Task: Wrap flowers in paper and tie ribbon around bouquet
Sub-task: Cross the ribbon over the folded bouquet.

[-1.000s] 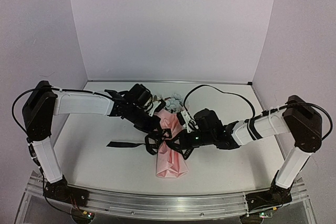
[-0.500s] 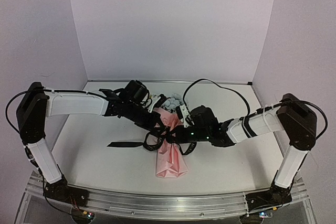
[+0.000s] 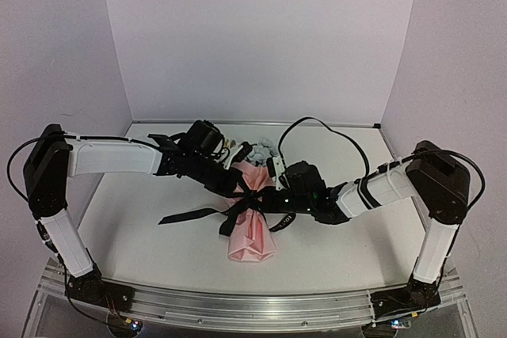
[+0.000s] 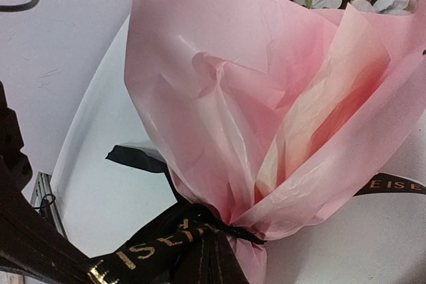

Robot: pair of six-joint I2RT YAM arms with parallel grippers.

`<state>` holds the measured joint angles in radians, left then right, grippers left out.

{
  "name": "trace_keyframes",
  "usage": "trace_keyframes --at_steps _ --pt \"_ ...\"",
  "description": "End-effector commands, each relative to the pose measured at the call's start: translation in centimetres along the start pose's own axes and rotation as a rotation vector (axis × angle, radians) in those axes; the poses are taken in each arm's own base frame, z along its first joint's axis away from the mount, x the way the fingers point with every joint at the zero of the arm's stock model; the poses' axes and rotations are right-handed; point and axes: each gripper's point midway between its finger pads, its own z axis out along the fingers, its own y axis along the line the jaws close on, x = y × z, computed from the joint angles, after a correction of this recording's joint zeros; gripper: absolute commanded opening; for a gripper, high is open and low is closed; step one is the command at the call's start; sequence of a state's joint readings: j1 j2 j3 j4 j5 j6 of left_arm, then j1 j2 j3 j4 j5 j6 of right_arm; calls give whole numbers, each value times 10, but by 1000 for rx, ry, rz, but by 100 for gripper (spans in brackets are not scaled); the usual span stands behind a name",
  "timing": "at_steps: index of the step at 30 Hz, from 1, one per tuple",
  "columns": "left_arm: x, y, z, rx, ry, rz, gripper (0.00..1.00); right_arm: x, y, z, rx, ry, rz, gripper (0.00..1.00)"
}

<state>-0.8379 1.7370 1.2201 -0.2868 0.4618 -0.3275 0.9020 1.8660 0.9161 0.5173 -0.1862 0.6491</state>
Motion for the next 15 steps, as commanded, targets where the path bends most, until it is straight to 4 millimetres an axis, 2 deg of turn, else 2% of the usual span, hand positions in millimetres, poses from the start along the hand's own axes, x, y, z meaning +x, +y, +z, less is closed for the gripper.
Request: trace_keyframes --at_steps 1,7,11,15 --pt "-18 -14 -9 36 -48 13 0 -31 20 -9 -51 -94 15 0" --pt "-31 -20 -17 72 -73 -12 0 -38 25 -7 -64 -105 40 0" --pt "-40 -22 -25 97 -100 -40 0 -47 33 -14 -84 -124 33 0" --pt "-38 -16 -26 119 -102 -79 0 -48 38 -18 -101 -122 25 0"
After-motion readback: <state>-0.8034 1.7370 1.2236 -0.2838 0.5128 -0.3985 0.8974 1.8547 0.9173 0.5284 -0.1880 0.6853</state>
